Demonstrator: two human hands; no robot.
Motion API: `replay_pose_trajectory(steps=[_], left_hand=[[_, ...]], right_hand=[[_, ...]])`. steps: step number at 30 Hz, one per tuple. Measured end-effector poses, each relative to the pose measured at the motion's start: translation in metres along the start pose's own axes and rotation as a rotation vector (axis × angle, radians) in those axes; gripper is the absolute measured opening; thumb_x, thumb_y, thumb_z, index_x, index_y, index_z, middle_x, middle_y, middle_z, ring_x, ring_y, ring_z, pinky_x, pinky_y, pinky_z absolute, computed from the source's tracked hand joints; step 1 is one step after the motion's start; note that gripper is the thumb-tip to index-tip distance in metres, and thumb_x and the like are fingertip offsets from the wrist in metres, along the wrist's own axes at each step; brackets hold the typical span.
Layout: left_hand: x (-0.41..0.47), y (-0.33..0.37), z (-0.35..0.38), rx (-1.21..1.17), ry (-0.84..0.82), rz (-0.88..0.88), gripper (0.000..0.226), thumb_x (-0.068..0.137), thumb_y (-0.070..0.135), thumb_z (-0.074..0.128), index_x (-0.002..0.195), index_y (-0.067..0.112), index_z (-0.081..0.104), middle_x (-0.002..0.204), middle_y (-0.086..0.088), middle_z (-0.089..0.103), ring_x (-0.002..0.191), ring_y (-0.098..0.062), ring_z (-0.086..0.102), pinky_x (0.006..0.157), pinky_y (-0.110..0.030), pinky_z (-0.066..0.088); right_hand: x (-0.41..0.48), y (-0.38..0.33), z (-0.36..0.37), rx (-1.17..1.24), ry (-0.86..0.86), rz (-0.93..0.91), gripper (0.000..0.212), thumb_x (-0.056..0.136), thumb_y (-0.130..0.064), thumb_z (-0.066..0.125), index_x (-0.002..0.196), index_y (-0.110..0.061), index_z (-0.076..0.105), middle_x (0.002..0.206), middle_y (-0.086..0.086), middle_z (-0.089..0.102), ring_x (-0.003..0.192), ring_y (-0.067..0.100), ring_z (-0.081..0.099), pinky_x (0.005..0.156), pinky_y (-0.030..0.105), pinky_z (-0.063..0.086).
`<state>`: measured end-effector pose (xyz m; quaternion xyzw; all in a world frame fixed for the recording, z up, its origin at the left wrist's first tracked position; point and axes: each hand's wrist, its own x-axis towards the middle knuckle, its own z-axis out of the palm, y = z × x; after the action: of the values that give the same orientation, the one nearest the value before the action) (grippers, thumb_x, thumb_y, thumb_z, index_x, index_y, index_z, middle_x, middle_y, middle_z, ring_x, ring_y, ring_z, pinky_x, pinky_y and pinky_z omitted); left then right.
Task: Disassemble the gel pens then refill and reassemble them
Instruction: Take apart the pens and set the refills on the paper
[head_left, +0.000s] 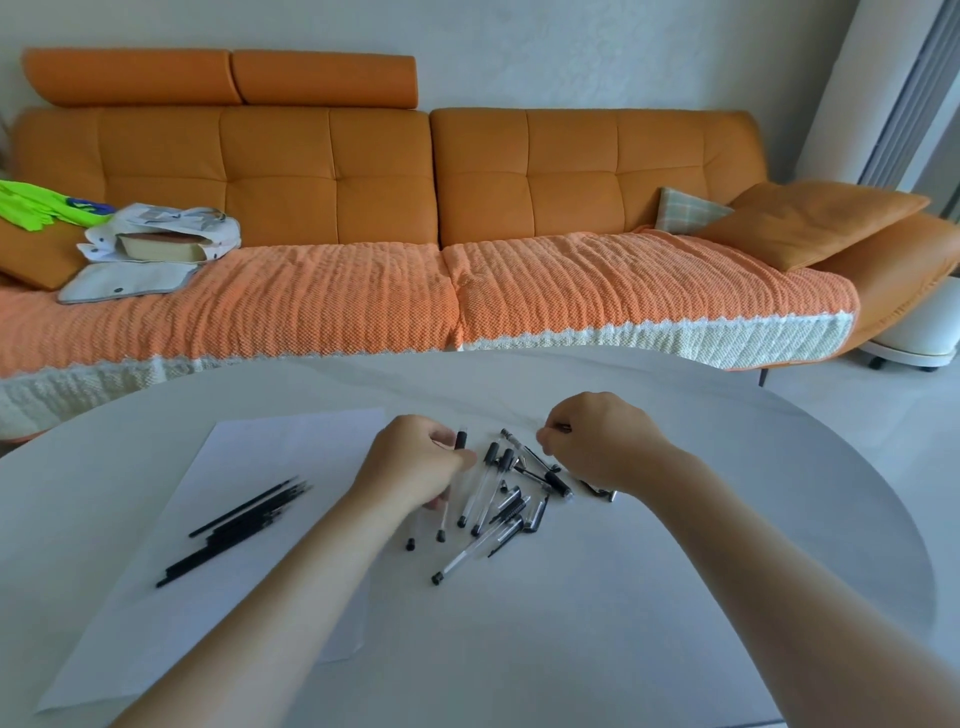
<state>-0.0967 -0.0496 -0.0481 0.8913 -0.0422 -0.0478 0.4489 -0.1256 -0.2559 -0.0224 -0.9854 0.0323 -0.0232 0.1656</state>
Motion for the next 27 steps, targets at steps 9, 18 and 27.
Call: replay_pose_trajectory(steps=[9,18,27], left_hand=[[0.012,-0.013,0.014,0.389,0.142,0.108,0.044,0.083,0.039,0.066,0.123,0.025,0.055,0.087,0.008,0.066,0.08,-0.013,0.062,0.071,-0.03,0.052],[0.007,0.002,0.016,0.572,0.35,0.648,0.033,0.094,0.022,0.062,0.126,0.018,0.059,0.099,-0.001,0.057,0.073,-0.021,0.06,0.051,-0.029,0.042],[0.032,0.021,0.014,0.632,0.236,0.885,0.006,0.087,0.016,0.071,0.089,0.017,0.077,0.076,0.003,0.059,0.073,-0.021,0.057,0.051,-0.027,0.04]], right_hand=[[0.011,0.018,-0.001,0.186,-0.081,-0.034,0.029,0.094,-0.032,0.054,0.071,-0.024,0.068,0.057,-0.004,0.057,0.05,0.016,0.049,0.056,0.03,0.044],[0.012,0.014,-0.001,0.206,-0.122,-0.126,0.027,0.096,-0.035,0.054,0.075,-0.026,0.069,0.057,-0.007,0.054,0.047,0.009,0.043,0.053,0.027,0.038],[0.003,0.019,-0.012,0.295,-0.11,-0.182,0.024,0.095,-0.038,0.058,0.075,-0.03,0.068,0.054,-0.006,0.049,0.046,0.01,0.038,0.051,0.026,0.036]])
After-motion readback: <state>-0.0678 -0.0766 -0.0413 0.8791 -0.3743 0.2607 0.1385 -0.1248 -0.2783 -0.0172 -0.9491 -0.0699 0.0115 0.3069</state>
